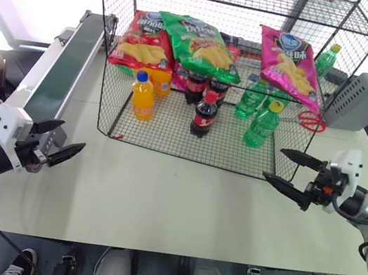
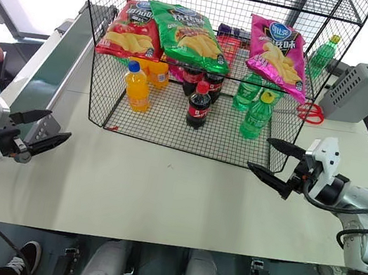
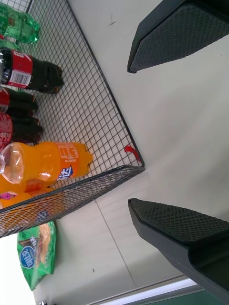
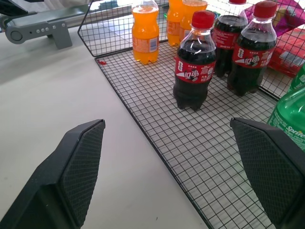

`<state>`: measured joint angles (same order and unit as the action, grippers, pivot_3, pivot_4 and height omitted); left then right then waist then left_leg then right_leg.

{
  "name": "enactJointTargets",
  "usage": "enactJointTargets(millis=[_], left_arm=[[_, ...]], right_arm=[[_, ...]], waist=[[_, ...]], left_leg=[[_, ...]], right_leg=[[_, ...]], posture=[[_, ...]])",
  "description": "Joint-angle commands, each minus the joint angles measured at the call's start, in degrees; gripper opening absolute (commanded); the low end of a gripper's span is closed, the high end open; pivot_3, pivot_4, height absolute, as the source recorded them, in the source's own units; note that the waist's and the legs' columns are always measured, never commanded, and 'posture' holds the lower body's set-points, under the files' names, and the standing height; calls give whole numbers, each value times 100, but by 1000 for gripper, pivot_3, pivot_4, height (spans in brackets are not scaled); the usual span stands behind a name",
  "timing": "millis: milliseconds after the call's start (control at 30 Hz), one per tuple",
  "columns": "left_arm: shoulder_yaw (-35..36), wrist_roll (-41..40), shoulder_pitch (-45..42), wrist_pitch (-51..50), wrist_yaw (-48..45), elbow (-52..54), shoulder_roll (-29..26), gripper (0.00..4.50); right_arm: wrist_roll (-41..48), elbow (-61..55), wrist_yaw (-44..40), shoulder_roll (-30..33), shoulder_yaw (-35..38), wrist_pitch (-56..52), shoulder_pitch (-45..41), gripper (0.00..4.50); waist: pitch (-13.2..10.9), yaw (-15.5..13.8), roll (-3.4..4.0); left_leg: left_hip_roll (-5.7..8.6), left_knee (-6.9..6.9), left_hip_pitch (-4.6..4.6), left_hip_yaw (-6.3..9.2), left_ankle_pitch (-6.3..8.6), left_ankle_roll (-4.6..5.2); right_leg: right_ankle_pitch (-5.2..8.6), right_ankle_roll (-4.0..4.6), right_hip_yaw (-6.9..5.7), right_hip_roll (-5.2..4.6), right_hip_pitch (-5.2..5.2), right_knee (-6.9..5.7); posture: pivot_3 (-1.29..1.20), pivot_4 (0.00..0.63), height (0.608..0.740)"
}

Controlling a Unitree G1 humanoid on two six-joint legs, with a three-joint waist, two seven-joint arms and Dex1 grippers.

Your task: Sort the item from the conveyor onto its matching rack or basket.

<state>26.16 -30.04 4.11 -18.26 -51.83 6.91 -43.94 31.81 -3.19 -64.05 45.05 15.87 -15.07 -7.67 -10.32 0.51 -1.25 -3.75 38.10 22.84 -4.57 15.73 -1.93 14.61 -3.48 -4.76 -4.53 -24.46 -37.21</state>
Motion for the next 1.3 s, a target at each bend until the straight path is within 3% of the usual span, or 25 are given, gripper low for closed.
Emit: enactJointTargets(millis=[33, 1300], left_arm=[[162, 24, 16, 107, 41, 142, -63, 4500], [116, -46, 28, 30, 18, 242, -42, 4500]], right_arm=[[-27, -24, -67, 8, 14, 149, -91, 4380], [-49, -96, -78, -30, -153, 107, -287, 4380]], waist=[[0, 0, 0], [0, 1, 0]], left_leg=[[0, 0, 0, 0, 0, 0], [0, 0, -1, 0, 0, 0]], right_leg=[[0, 0, 0, 0, 0, 0], [0, 0, 0, 0, 0, -1]], posture=[[0, 150, 740], [0, 150, 740]])
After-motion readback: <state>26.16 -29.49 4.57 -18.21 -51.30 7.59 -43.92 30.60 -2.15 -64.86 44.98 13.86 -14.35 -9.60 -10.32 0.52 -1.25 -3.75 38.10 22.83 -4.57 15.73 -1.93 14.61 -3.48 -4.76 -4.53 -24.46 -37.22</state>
